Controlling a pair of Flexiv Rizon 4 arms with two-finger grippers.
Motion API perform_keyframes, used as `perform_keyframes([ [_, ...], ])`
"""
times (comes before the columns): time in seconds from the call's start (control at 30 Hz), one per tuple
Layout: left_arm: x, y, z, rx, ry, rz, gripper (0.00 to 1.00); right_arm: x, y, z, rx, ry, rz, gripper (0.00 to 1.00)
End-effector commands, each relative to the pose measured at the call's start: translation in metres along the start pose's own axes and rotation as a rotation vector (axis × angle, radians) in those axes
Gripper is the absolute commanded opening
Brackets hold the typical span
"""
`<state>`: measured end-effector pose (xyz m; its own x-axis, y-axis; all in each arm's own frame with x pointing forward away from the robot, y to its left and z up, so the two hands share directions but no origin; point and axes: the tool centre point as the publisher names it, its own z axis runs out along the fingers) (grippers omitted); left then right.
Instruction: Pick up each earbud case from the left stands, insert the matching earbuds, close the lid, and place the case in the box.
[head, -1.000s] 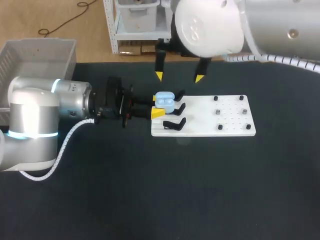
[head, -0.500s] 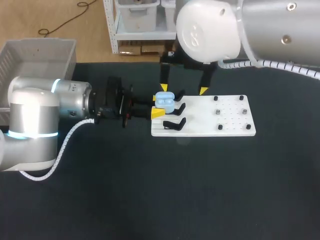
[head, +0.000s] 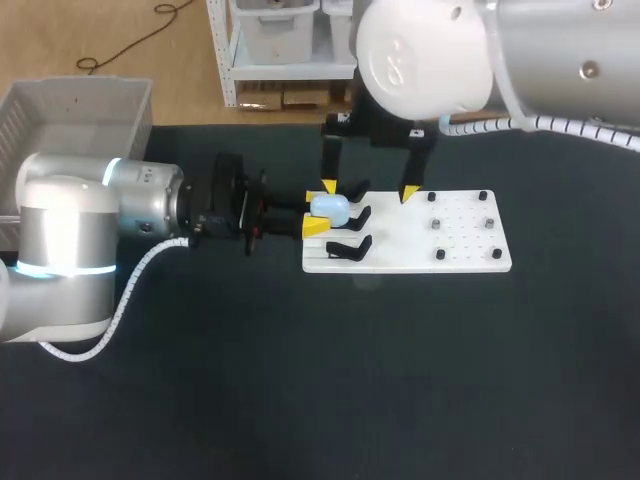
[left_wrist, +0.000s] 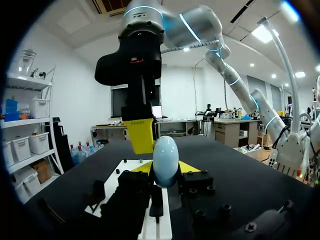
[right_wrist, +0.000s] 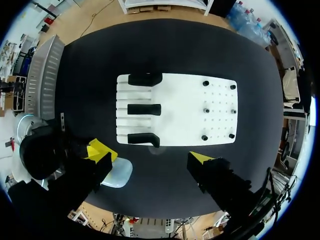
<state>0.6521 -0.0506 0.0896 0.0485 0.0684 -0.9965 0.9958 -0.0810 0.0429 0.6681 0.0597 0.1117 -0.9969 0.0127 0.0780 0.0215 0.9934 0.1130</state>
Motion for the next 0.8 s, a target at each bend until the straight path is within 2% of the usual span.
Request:
perform_keyframes([
  [0.03, 0.0, -0.001, -0.001, -0.006, 0.0, 0.002, 0.0, 0.002, -0.003, -0.004, -0.008, -0.055, 0.006, 1.0],
  [0.2, 0.0, -0.001, -0.001, -0.006, 0.0, 0.002, 0.0, 0.0, -0.021, -0.03, -0.084, -0.198, 0.029, 1.0],
  [0.37, 0.0, -0.001, -0.001, -0.006, 0.0, 0.002, 0.0, 0.003, -0.046, -0.048, -0.12, -0.246, 0.068, 1.0],
  [0.63, -0.03, -0.002, -0.008, -0.002, 0.022, -0.01, 0.0, 0.016, -0.074, -0.061, -0.218, -0.32, 0.016, 1.0],
  [0.8, -0.049, -0.006, -0.016, -0.028, 0.037, -0.023, 0.0, 0.022, -0.085, -0.065, -0.262, -0.339, -0.032, 1.0],
])
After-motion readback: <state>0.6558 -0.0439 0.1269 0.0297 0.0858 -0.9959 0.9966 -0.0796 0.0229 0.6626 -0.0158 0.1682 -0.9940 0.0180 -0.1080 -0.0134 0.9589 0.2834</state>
